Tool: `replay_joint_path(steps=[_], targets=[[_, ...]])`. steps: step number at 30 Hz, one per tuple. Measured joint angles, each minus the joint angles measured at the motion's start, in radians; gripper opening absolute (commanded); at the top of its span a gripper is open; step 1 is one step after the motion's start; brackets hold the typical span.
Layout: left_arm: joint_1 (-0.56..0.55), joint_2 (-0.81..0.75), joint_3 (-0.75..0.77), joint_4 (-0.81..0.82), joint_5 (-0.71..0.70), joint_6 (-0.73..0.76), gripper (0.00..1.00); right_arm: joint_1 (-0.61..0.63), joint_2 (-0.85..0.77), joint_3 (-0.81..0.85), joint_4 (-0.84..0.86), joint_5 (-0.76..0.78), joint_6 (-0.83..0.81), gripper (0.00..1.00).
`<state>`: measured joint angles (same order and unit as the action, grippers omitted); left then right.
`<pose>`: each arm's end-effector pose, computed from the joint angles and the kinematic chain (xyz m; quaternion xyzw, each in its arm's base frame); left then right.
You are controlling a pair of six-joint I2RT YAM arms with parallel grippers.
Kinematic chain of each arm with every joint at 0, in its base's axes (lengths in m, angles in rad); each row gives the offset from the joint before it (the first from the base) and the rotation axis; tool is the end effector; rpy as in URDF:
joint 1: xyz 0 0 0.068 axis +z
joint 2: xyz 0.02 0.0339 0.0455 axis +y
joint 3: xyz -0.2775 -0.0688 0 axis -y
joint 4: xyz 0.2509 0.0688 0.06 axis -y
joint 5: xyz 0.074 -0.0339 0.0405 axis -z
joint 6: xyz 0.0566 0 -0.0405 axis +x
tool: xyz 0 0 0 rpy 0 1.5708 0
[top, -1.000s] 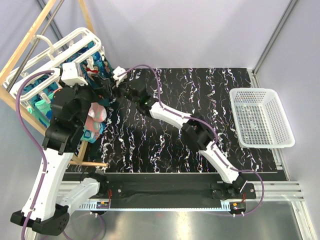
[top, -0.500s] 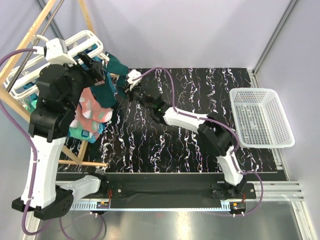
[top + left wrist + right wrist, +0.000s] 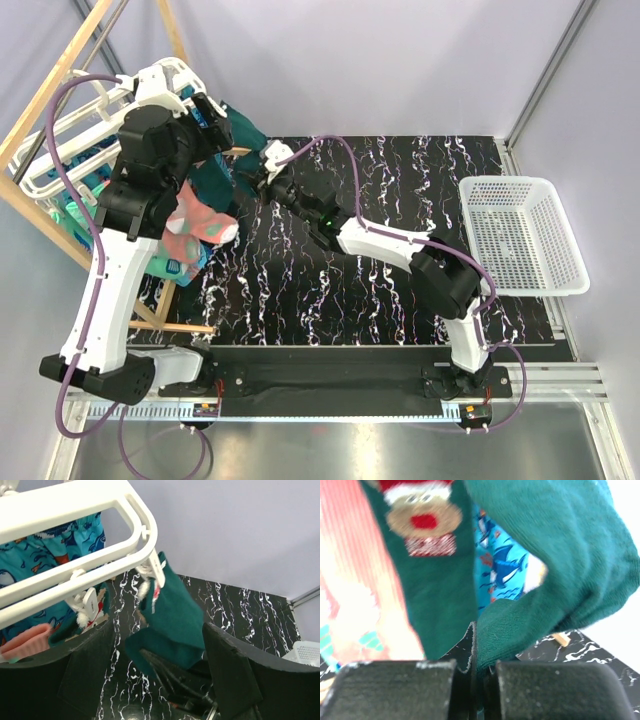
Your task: Remove the socks clipped to the hanger
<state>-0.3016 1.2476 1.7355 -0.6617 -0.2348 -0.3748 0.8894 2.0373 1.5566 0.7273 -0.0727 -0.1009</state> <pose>0.2450 -0.0624 0.5249 -0.1031 0.7573 -0.1273 0.6322 0.3253 0.4077 0.3304 -0.3171 0.5270 0.3234 0.7191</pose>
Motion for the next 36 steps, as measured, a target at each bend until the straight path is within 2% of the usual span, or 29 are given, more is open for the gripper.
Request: replay_joint_path(steps=[11,19,27,36], targets=[[0.000,0.011,-0.027,0.135,-0.006,-0.019,0.79,0.000,-0.021,-0.006,-0.025,-0.114,0.026,0.00],[0.018,0.037,-0.030,0.150,-0.016,-0.048,0.81,0.000,-0.035,-0.006,-0.025,-0.158,0.054,0.00],[0.102,0.050,-0.078,0.176,0.064,-0.114,0.81,-0.009,-0.038,-0.011,-0.026,-0.212,0.098,0.00],[0.129,0.051,-0.110,0.244,0.141,-0.151,0.77,-0.028,-0.043,-0.022,-0.033,-0.295,0.149,0.00]])
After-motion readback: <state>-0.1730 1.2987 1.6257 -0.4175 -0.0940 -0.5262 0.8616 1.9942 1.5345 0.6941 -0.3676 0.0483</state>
